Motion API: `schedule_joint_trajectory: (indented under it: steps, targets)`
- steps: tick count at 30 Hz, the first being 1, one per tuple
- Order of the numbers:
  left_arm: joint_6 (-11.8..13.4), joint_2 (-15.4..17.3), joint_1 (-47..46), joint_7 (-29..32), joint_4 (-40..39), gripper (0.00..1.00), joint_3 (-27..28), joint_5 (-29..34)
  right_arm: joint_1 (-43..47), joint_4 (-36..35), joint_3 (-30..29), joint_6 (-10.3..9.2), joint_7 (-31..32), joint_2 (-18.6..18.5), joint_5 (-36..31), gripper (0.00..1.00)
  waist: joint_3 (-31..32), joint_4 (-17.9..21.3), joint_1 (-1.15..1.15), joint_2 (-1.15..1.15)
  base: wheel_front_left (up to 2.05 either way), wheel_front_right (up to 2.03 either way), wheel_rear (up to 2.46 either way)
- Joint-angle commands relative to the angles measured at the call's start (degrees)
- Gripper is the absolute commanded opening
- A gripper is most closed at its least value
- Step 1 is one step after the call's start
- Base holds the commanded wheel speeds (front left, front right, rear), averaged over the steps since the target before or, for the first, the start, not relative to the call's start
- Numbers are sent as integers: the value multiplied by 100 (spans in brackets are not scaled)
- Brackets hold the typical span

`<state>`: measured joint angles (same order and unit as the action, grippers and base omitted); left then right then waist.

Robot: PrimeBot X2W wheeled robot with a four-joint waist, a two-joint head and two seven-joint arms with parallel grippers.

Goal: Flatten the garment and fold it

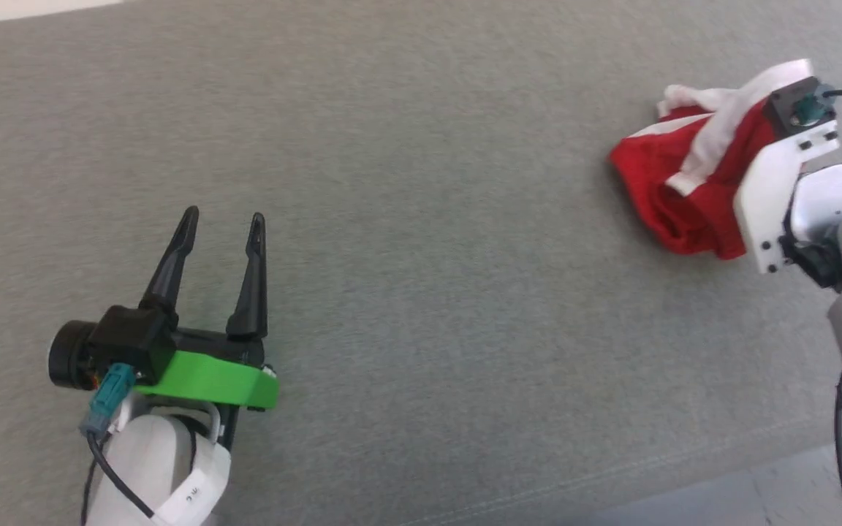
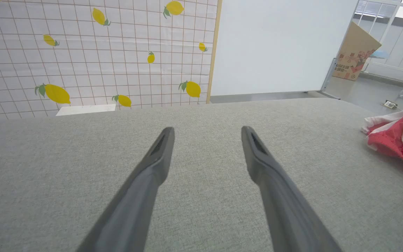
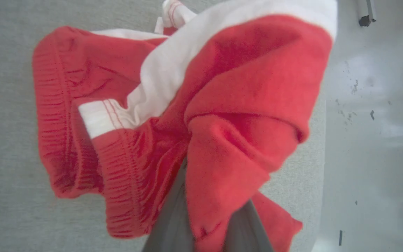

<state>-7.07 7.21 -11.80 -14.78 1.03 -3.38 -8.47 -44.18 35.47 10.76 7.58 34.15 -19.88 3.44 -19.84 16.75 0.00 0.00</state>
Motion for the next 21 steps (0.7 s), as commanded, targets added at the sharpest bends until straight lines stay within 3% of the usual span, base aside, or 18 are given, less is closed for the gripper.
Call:
schedule_joint_trajectory:
  steps: [1, 13, 19, 20, 21]
  targets:
    - [-31, 97, -99, -22, -24, 100, -13, 51, -157, 105, -4, -9, -158, -58, -135, 0, -450, 417, 0, 0, 0, 0, 0]
    - [-35, 483, -294, 135, -293, 100, -141, 84, -774, 939, -1014, -9, -1396, -234, -1382, 0, -1051, 316, 0, 0, 0, 0, 0]
    - [-9, 570, -278, 195, -384, 100, -115, 68, -858, 1217, -1746, -9, -1718, -48, -1953, 0, -1095, 266, 0, 0, 0, 0, 0]
    - [0, 567, -266, 191, -374, 100, -114, 58, -850, 1268, -1876, -9, -1759, -9, -2045, 65, -1062, 262, 0, 0, 0, 0, 0]
    - [11, 558, -255, 184, -363, 100, -116, 49, -837, 1298, -1982, -9, -1794, 18, -2125, 100, -1021, 258, 0, 0, 0, 0, 0]
